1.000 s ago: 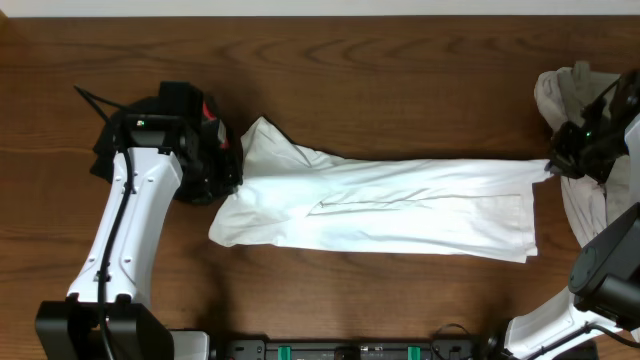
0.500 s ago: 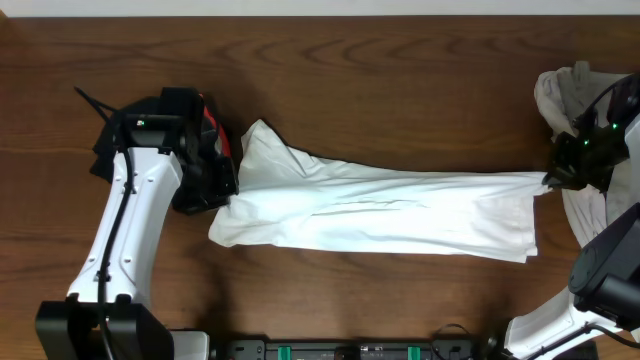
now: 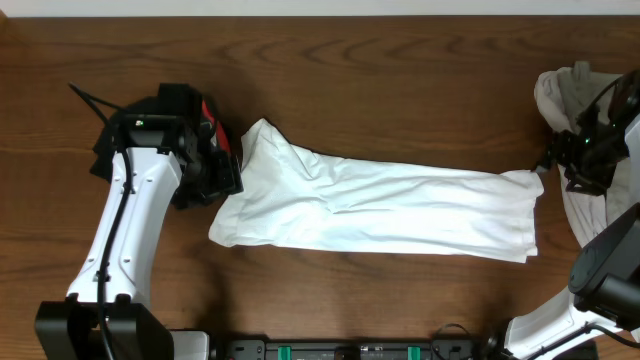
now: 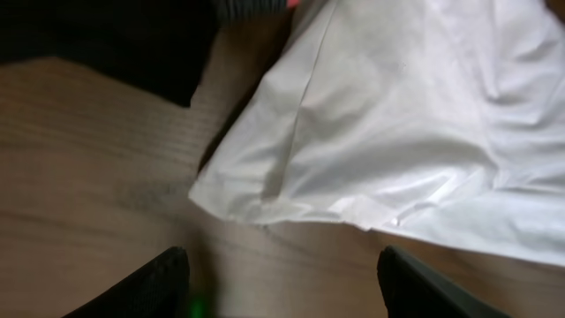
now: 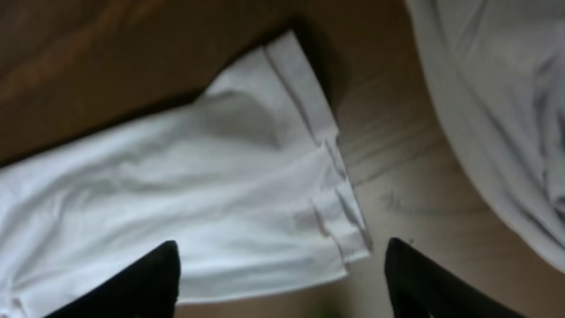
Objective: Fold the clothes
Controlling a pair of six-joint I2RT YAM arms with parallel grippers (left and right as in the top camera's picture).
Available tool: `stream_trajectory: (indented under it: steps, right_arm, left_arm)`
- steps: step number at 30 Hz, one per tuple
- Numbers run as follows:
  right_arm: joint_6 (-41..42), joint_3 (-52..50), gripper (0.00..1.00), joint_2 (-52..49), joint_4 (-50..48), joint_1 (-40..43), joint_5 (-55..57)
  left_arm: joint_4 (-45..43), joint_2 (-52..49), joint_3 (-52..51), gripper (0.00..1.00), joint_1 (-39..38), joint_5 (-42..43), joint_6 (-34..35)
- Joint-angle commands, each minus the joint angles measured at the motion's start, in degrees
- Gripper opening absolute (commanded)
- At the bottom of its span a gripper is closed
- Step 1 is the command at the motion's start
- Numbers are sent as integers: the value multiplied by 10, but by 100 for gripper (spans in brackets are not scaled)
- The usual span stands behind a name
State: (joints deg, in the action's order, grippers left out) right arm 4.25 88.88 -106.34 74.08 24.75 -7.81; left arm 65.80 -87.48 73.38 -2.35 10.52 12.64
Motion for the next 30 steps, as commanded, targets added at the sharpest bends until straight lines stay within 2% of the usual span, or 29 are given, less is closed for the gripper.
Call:
stream_trajectory:
  steps: [1, 7, 9, 15, 23, 30]
  right_arm:
    - [13, -5, 78, 7, -22, 3, 11]
    - [9, -70, 87, 0, -107, 5, 53]
    - [-14, -104, 89, -1, -146, 6, 50]
    - [-80, -205, 83, -2, -252, 5, -33]
    - [-82, -242, 79, -2, -255, 3, -36]
    - [-61, -297, 62, -2, -279, 3, -36]
  left_arm:
    - [-8, 7, 13, 70, -3, 0, -10]
    - [-10, 7, 13, 71, -6, 6, -23]
    - [-10, 7, 13, 75, -6, 6, -23]
    - [-16, 7, 13, 78, -6, 6, -26]
    - [-29, 7, 13, 80, -6, 6, -32]
    - [-38, 7, 13, 80, -6, 6, -32]
